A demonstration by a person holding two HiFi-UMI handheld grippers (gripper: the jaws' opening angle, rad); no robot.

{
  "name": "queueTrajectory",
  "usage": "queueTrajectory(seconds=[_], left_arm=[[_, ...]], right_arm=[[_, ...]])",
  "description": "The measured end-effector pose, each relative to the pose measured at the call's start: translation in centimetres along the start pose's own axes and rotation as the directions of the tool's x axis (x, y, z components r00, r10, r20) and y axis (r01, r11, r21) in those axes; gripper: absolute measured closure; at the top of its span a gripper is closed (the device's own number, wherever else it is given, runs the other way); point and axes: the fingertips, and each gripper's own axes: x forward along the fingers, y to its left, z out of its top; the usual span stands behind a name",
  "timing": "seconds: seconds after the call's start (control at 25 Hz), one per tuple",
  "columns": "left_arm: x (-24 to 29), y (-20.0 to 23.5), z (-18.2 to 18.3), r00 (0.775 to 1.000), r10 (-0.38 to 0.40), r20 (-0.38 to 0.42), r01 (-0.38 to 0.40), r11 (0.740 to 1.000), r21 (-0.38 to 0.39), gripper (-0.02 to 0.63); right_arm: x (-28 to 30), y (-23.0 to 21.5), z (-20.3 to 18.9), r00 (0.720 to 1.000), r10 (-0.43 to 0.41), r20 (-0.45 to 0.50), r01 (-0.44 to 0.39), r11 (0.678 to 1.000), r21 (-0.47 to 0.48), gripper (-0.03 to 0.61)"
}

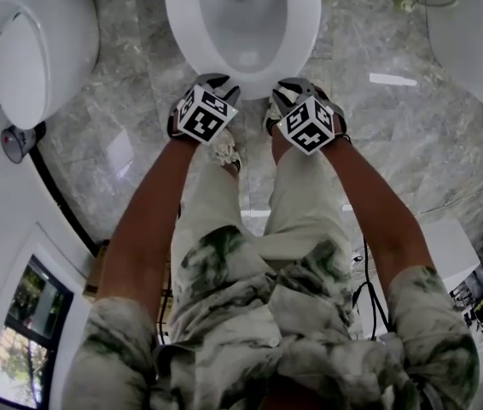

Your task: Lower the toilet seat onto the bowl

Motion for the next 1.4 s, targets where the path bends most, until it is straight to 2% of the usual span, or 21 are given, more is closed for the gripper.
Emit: queueTrajectory(seconds=[0.24,0.48,0.72,0.96,1.16,1.4], left_arm=[[-0.6,-0.7,-0.8,1.000,0.002,0.009,-0.002,1.000,-0.008,0.492],[-4.0,-2.8,-2.1,0.999,-0.001,0.033,0.002,0.999,-0.033,0.492],[-10.6,-7.2,-3.1,0.996,-0.011,0.083,0.015,0.999,-0.046,0.492],[-18.1,-11.2,-3.4,0.987,-0.048,0.156,0.055,0.998,-0.039,0.492],[-25.7,-15.4,-2.9,0.969,-0.089,0.232,0.103,0.993,-0.053,0.497],[-32.8,-18.0,-2.0,0.946,-0.102,0.307,0.126,0.990,-0.059,0.511]], right_arm=[[-0.5,0.4,-0.1,1.000,-0.013,-0.009,0.013,1.000,0.012,0.474],[-3.3,2.2,-0.1,0.998,-0.057,-0.009,0.058,0.997,0.041,0.474],[-8.9,6.8,0.6,0.996,-0.091,0.019,0.089,0.991,0.097,0.480],[-16.0,11.3,3.5,0.987,-0.143,0.076,0.133,0.983,0.124,0.497],[-23.0,15.5,6.5,0.973,-0.185,0.139,0.161,0.973,0.167,0.512],[-28.3,19.3,8.8,0.964,-0.199,0.174,0.169,0.970,0.172,0.520]])
